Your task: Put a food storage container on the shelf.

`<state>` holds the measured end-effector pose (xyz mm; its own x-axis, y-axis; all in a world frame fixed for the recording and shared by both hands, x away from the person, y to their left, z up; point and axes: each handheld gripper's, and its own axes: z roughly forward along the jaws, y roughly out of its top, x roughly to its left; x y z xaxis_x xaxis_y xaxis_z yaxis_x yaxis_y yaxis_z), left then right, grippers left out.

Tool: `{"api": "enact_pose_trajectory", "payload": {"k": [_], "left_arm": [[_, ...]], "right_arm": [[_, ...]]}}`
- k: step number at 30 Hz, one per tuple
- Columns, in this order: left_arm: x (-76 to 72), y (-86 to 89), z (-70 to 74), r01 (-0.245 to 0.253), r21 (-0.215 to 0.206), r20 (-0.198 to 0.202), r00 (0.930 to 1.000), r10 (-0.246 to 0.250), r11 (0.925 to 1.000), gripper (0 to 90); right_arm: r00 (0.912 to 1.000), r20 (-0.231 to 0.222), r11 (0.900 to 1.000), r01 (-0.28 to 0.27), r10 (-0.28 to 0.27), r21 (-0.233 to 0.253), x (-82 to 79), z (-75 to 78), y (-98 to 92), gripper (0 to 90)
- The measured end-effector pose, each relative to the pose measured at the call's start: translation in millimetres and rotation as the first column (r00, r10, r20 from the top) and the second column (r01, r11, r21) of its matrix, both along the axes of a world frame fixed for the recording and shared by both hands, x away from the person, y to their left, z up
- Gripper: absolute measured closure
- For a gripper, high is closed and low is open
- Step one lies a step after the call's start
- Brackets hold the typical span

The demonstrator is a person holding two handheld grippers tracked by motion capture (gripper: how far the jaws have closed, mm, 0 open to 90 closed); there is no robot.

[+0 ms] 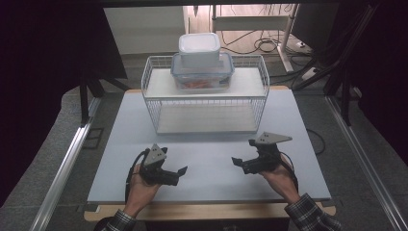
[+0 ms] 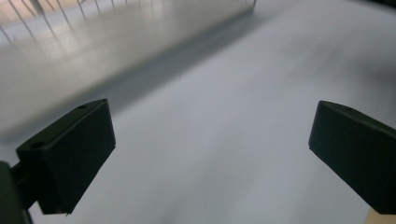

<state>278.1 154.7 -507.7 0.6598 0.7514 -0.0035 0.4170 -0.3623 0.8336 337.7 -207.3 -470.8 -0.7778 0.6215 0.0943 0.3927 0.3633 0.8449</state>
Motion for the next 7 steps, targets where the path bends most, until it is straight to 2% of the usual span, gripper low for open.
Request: {"api": "enact_pose_trajectory", "payload": {"k": [3, 5, 7], "left_arm": [[-0.3, -2.9, -12.1, 0.024, 0.027, -0.038, 0.9990, -0.023, 0.9994, 0.4], [1.1, -3.9, -12.1, 0.029, 0.027, -0.030, 0.9992, -0.028, 0.9992, 0.0], [1.7, -2.7, -9.6, 0.026, 0.003, -0.022, 0.9994, -0.026, 0.9997, 0.0]], "right_arm": [[0.9984, -0.057, 0.999, -0.003, 0.001, -0.038, -4.2, -19.2, -3.2, 1.3], [0.9971, -0.076, 0.997, -0.001, -0.004, -0.071, -4.0, -25.8, -2.9, 1.3], [0.9977, -0.068, 0.997, 0.002, -0.007, -0.074, -2.9, -25.3, -2.5, 1.4]]}}
